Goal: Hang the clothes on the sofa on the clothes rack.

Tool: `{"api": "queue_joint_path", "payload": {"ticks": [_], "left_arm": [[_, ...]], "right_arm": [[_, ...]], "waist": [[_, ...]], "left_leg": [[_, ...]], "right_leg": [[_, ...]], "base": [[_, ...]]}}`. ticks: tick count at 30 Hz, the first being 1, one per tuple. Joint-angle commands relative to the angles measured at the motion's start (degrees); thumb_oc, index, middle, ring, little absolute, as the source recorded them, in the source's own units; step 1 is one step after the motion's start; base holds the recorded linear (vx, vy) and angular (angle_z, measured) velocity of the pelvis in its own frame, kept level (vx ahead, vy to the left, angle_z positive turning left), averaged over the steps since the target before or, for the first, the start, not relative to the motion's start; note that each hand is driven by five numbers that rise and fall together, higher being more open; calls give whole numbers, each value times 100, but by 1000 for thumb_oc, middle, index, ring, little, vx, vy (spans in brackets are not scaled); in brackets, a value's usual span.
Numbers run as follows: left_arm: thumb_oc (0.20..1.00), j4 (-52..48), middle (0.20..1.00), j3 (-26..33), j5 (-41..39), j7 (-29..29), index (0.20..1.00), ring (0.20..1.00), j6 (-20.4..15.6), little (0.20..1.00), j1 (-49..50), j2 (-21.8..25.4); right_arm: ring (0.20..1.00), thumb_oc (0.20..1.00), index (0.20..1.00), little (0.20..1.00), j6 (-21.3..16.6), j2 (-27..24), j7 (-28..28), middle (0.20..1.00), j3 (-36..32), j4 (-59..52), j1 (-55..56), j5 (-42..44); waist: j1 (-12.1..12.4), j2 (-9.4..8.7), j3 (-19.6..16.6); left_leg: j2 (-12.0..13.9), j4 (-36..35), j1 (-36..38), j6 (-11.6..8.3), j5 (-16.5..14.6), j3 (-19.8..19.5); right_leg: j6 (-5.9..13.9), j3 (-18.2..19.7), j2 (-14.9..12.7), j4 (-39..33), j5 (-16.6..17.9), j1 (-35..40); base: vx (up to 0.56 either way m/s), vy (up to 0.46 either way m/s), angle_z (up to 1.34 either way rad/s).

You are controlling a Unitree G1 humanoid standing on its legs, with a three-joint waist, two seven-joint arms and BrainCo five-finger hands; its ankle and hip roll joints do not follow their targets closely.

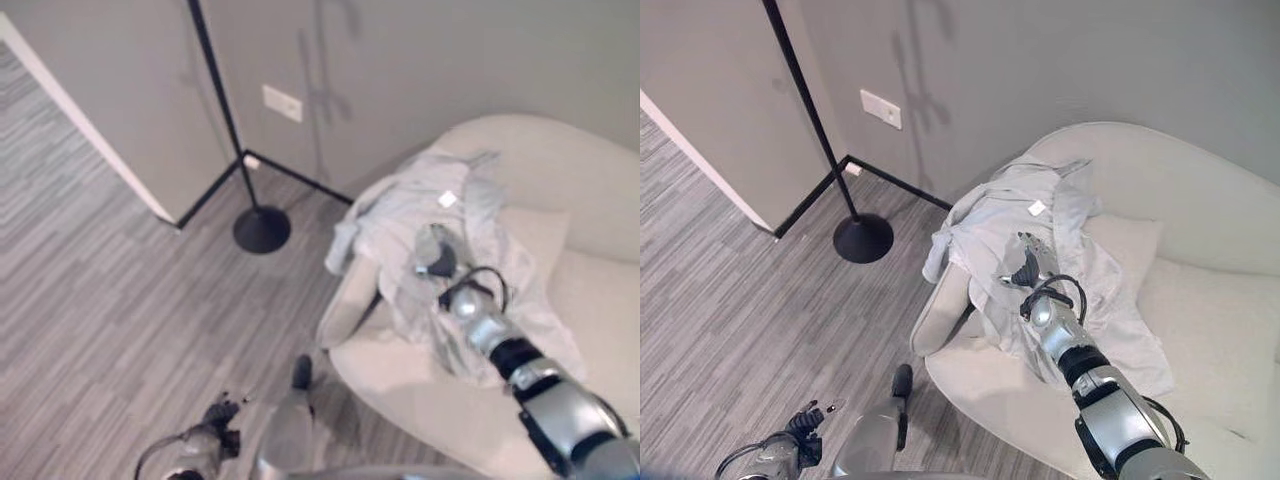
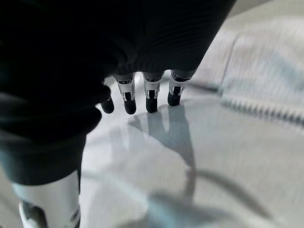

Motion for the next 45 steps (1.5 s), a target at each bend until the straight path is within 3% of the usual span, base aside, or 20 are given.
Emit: {"api": "queue_joint_path", "payload": {"ticks": [1,5,6,7,8,9,16,17,20,23,24,28,32,42,45], "left_arm": [[1000,-17,1000,-324,139,103,1000,1000,-226,1000,-212,-156],[1000,-222,1000,-667,163,159,1000,1000,-307,1000,-306,-80],[1000,-356,1000,-879,104,221,1000,1000,-330,1000,-366,-7],[1000,-356,1000,-878,103,221,1000,1000,-329,1000,-372,-5],[1000,-378,1000,-904,69,233,1000,1000,-320,1000,-412,12],[1000,-396,1000,-912,15,282,1000,1000,-313,1000,-507,20],[1000,-516,1000,-1072,223,475,1000,1000,-299,1000,-743,62],[1000,-477,1000,-1063,281,515,1000,1000,-301,1000,-767,55],[1000,-377,1000,-1031,338,555,1000,1000,-303,1000,-771,47],[1000,-272,1000,-937,328,612,1000,1000,-314,1000,-693,32],[1000,-197,1000,-874,302,639,1000,1000,-311,1000,-637,26],[1000,-150,1000,-792,345,598,1000,1000,-288,1000,-509,-24],[1000,-86,1000,-616,512,471,1000,1000,-167,1000,-391,-95],[1000,-299,1000,-292,373,357,1000,1000,-32,1000,-204,-152],[1000,-896,1000,-154,95,361,1000,1000,-8,1000,-24,-45]], "right_arm": [[1000,1000,1000,1000,-102,-428,-20,1000,411,415,-553,-136],[1000,1000,1000,1000,-77,-146,155,1000,1054,1627,-1069,-219],[925,925,925,925,53,7,266,925,1298,2281,-1381,-256],[827,827,827,827,47,12,263,827,1298,2295,-1393,-253],[827,827,827,827,88,46,295,827,1363,2399,-1483,-266],[200,200,200,200,179,98,384,200,1456,2624,-1540,-367],[200,200,200,200,389,252,386,200,1155,3176,-1591,-56],[200,200,200,200,299,272,290,200,933,3061,-1575,416],[200,200,200,200,198,297,203,200,859,2862,-1533,716],[200,200,200,200,-28,305,140,200,547,2364,-1421,1462],[200,200,200,200,-244,347,137,200,181,1940,-1366,2268],[200,200,200,200,-547,344,270,200,-208,1056,-1103,3246],[200,200,200,200,-996,214,539,200,-641,-763,-660,4403],[200,200,200,200,-1345,-136,674,200,-1179,-3357,-159,4836],[200,200,200,200,-1366,-334,646,200,-1331,-3889,-373,4981]], "waist": [[267,361,345],[521,497,634],[716,567,807],[715,568,806],[775,571,846],[873,579,916],[1046,478,909],[988,445,878],[901,404,847],[662,342,759],[471,311,681],[245,257,550],[-23,162,255],[-137,129,-317],[-112,109,-579]], "left_leg": [[326,384,-431,-500,-248,-152],[307,527,-797,-547,-208,-327],[293,736,-1094,-579,-233,-450],[297,751,-1108,-580,-240,-454],[295,816,-1205,-587,-257,-481],[278,925,-1355,-589,-296,-516],[174,1040,-1606,-573,-390,-560],[172,1024,-1538,-554,-410,-549],[179,969,-1441,-537,-420,-522],[183,851,-1198,-511,-418,-458],[204,792,-1044,-494,-428,-414],[223,700,-795,-477,-441,-359],[211,494,-483,-454,-389,-300],[105,34,20,-459,-222,-223],[127,-69,220,-494,-189,-187]], "right_leg": [[-32,29,69,149,-305,-444],[-76,-90,105,116,-427,-607],[-80,-159,114,97,-444,-730],[-81,-160,118,99,-445,-737],[-85,-174,123,85,-460,-770],[-89,-197,129,46,-465,-816],[-65,-269,145,-127,-391,-826],[-58,-240,121,-94,-350,-820],[-65,-198,99,-40,-362,-811],[-85,-106,59,110,-374,-798],[-101,-37,59,189,-407,-780],[-107,22,59,259,-486,-702],[-88,59,50,313,-569,-556],[-3,-74,-20,269,-544,-208],[27,-110,-1,150,-513,-3]], "base": [[-53,7,0],[-4,-9,11],[7,-7,4],[22,-3,3],[19,8,27],[26,0,36],[19,8,17],[18,23,13],[4,5,1],[5,5,2],[27,8,-6],[22,-10,-23],[27,-29,-8],[29,-22,-1],[40,-34,3]]}}
